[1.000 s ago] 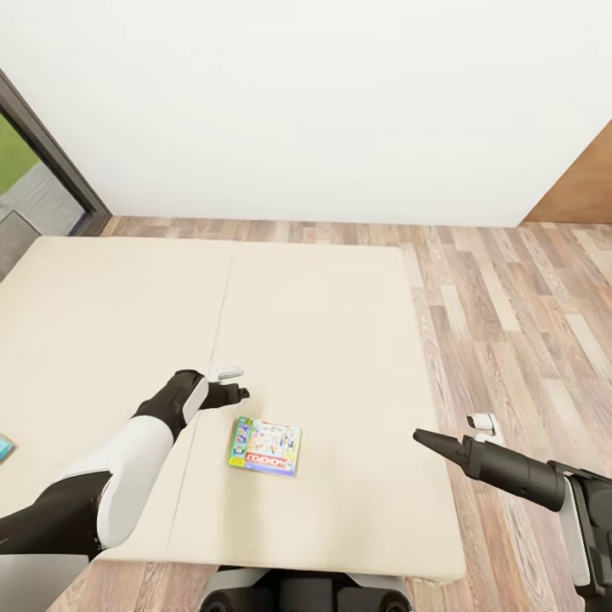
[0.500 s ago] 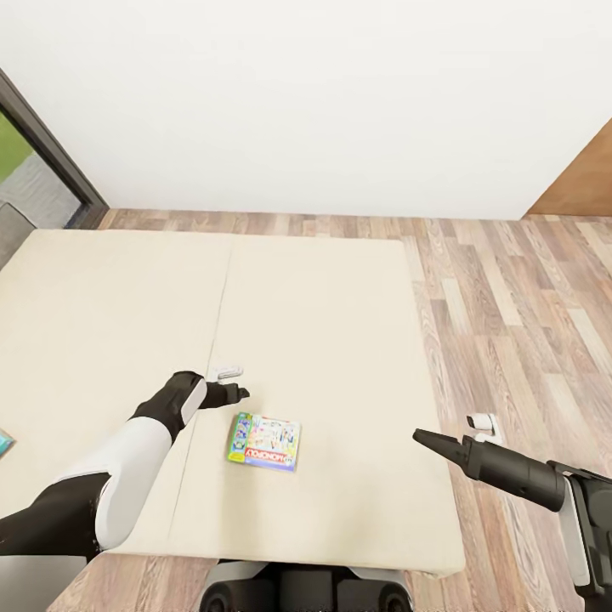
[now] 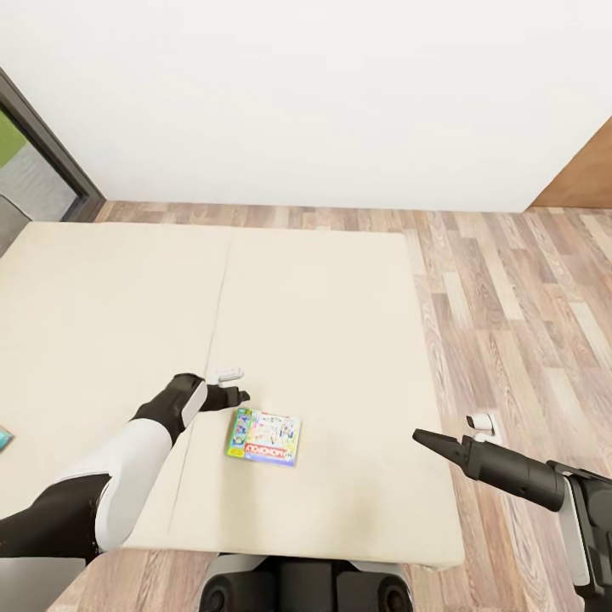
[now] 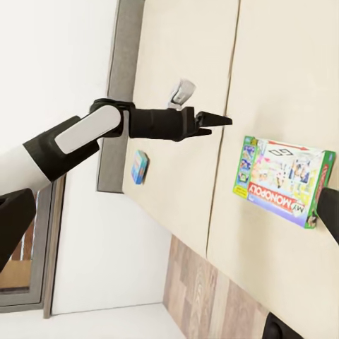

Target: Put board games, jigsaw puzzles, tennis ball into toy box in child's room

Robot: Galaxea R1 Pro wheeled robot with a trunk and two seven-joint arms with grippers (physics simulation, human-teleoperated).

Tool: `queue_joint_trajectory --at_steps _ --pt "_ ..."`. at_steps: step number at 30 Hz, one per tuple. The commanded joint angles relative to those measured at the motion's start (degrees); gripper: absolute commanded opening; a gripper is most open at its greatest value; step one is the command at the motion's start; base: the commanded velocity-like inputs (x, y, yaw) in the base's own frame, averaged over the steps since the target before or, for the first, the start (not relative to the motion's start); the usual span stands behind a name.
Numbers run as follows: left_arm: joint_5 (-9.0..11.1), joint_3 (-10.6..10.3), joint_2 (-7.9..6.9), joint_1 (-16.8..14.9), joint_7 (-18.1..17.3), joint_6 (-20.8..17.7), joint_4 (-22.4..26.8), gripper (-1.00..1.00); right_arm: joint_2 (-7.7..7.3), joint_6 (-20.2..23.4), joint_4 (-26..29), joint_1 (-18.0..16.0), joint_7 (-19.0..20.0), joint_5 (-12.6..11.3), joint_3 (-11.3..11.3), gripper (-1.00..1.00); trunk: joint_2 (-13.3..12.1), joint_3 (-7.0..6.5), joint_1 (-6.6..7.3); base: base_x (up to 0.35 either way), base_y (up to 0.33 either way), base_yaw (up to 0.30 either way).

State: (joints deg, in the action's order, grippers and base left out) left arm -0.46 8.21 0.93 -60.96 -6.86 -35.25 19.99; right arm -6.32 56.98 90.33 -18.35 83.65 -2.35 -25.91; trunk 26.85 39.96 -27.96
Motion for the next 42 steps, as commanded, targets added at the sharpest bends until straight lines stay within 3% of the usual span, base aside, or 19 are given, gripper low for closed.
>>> queue_joint_trajectory --at_steps 1,11,29,42 --pt "-0.06 0.3 0.03 -0.01 -0.14 -0.34 0.09 1.0 -0.01 0.59 0.01 -0.02 0.11 -0.12 -0.02 1.0 0.08 0.16 -0.02 0.0 0.0 0.0" --pt "-0.03 -1.35 0.0 0.4 -1.47 0.89 -1.1 1.0 -0.04 0.59 0.01 -0.02 0.11 -0.12 -0.02 1.0 0.08 1.1 -0.02 0.0 0.0 0.0" --pt "-0.03 -1.94 -0.15 1.35 -3.99 1.14 -1.24 1.0 -0.01 0.58 0.0 -0.02 0.19 -0.12 -0.02 1.0 0.08 2.8 -0.02 0.0 0.0 0.0" --pt "0.1 -4.85 -0.14 1.33 -6.71 1.15 -0.94 1.0 -0.01 0.52 -0.06 -0.02 0.2 -0.12 -0.02 1.0 0.08 4.03 -0.02 0.0 0.0 0.0"
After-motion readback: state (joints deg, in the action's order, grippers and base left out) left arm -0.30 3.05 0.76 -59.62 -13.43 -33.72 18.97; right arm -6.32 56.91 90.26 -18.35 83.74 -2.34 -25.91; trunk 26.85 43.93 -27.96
